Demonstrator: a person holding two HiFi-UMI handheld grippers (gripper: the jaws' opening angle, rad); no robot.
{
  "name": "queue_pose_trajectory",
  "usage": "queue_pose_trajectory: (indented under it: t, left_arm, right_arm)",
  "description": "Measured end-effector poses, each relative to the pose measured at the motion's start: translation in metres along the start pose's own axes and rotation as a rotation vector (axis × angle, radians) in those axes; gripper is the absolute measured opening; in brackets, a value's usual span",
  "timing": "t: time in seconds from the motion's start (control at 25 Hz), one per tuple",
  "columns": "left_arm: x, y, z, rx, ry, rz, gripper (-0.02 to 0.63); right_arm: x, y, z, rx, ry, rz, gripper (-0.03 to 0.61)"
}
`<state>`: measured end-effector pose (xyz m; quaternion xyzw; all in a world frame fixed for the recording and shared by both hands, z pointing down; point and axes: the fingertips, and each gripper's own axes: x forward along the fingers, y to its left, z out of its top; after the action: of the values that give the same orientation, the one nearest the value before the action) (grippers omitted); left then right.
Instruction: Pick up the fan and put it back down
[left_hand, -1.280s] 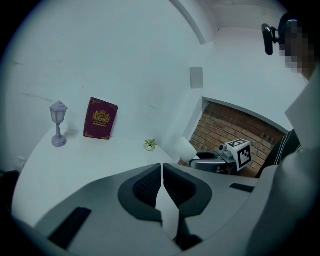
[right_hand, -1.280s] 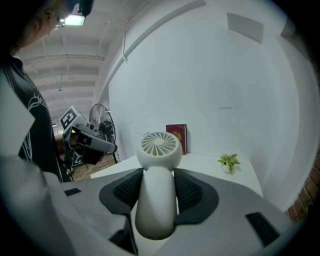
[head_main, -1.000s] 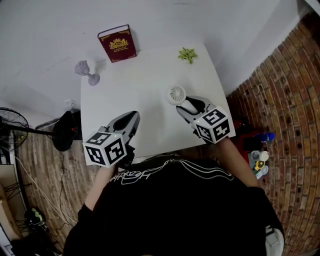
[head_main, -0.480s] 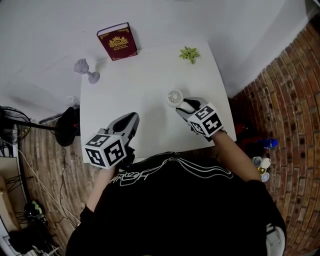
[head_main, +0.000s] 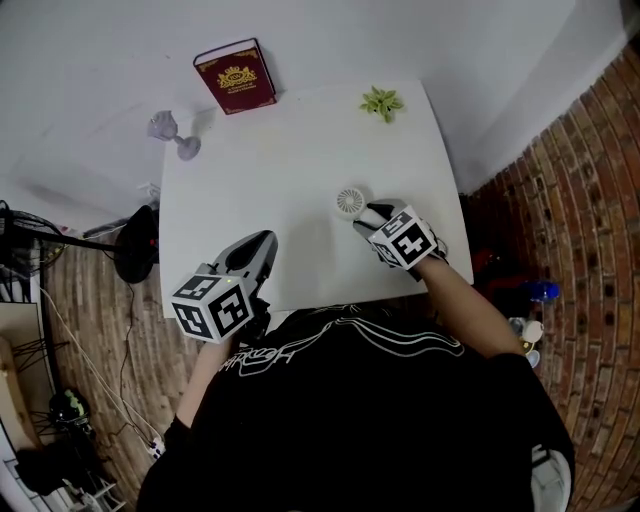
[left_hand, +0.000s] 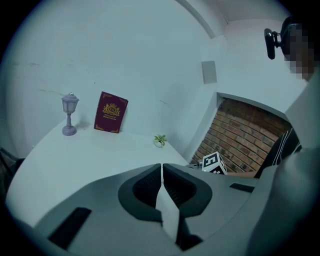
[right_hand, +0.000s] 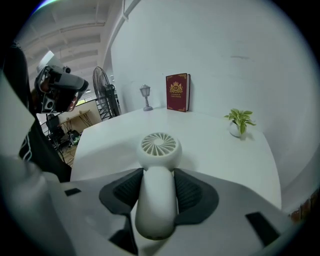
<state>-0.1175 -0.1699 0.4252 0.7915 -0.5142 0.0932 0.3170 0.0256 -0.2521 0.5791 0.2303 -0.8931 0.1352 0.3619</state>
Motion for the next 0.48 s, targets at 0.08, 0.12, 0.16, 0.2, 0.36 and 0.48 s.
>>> queue_pose_trajectory:
  t: [0.08, 0.12, 0.16, 0.2, 0.36, 0.48]
  left_arm:
    - [-0.001, -0.001, -0.001, -0.003, -0.001, 0.004, 0.038]
    - [-0.002, 0.0, -0.001, -0.005, -0.001, 0.007, 0.038]
    - [-0.002, 0.0, -0.002, -0.008, -0.001, 0.011, 0.038]
    - [-0.003, 0.001, -0.003, -0.01, 0.0, 0.015, 0.038]
    - [-0.003, 0.002, -0.006, -0.015, 0.002, 0.022, 0.038]
    - [-0.002, 0.002, -0.004, -0.019, -0.001, 0.019, 0.038]
  right_arm:
    - [0.003, 0.0, -0.005, -0.006, 0.014, 0.002, 0.193]
    - [0.005, 0.0, -0.007, -0.011, 0.021, 0.001, 0.193]
    - [0.006, 0.0, -0.009, -0.02, 0.029, 0.0, 0.193]
    - [0.008, 0.0, -0.012, -0.032, 0.038, -0.002, 0.193]
    - [0.014, 0.0, -0.017, -0.06, 0.051, -0.009, 0.193]
    - [0.016, 0.0, -0.018, -0.074, 0.062, -0.008, 0.195]
